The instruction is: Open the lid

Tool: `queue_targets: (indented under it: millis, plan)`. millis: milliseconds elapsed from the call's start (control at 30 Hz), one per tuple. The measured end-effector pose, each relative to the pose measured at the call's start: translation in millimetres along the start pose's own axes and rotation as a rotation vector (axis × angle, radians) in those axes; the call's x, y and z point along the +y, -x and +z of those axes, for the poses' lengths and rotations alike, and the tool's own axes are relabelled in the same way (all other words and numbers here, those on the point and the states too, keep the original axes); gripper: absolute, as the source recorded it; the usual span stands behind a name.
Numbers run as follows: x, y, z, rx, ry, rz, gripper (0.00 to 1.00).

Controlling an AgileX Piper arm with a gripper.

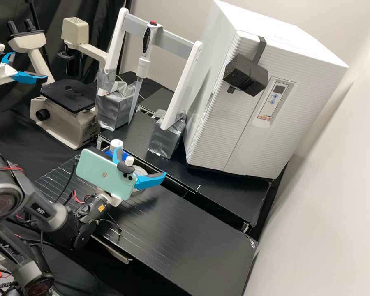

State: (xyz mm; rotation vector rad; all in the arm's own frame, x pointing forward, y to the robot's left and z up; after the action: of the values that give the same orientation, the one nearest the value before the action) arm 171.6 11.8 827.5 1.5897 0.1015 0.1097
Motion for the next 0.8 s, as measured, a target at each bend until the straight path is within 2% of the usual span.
queue_targets:
  millis: [233, 633, 800]
  plan:
    - [-1.9, 1.3, 1.4, -0.006, 0.003, -0.011, 1.00]
    - [-4.0, 0.4, 3.4, -0.013, 0.046, -0.027, 1.00]
    - [-7.9, -1.0, 5.7, -0.020, 0.039, -0.055, 1.00]
